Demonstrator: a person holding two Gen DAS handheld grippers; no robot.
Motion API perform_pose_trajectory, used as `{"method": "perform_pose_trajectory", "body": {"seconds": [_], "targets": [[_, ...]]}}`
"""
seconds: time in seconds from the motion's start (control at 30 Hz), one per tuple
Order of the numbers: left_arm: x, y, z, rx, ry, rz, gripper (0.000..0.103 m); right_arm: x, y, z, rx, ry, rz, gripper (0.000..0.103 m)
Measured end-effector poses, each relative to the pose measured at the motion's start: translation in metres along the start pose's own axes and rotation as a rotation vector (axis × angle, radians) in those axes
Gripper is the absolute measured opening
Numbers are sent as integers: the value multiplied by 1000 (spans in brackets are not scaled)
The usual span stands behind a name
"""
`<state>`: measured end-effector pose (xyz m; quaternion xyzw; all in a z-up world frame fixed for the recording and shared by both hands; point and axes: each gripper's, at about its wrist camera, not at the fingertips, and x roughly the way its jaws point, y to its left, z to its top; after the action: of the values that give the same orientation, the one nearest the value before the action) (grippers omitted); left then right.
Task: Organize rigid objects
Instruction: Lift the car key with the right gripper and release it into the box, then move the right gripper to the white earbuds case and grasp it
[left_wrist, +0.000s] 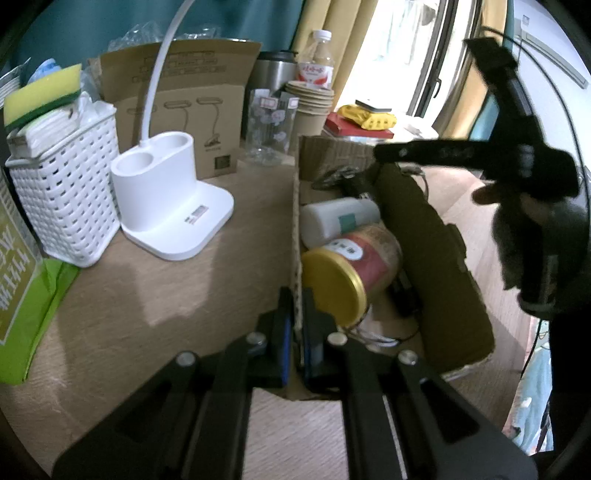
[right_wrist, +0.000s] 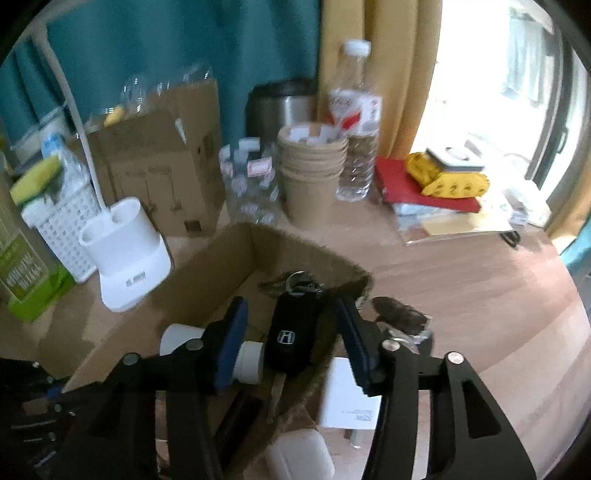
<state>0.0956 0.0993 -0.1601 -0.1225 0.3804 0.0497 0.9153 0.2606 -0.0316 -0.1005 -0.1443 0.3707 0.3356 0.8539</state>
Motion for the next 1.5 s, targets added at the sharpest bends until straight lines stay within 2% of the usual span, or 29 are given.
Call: {"method": "perform_pose_trajectory", "body": {"seconds": [0.27,0.5,0.6,0.67,1.1,1.5], "targets": [[0,-1,1,5,-1,6,5,-47,-20,-5,63,-85,-34,65],[1,-1,1,8,-2,13,5,-71,-33,-18,94,-112,-63,67],[0,-1,1,8,-2,13,5,-80,-38,-24,97,-122,-72,75],[1,-1,1,8,-2,13,5,-83,-40,-29,101,-120,-77,76],[0,0,1,12,-2,17,5,-89,-43,-61,83,-99,-58,76],[0,1,2,11,1,7,5,-66,-34,-91,48,-38,-8,76]]}}
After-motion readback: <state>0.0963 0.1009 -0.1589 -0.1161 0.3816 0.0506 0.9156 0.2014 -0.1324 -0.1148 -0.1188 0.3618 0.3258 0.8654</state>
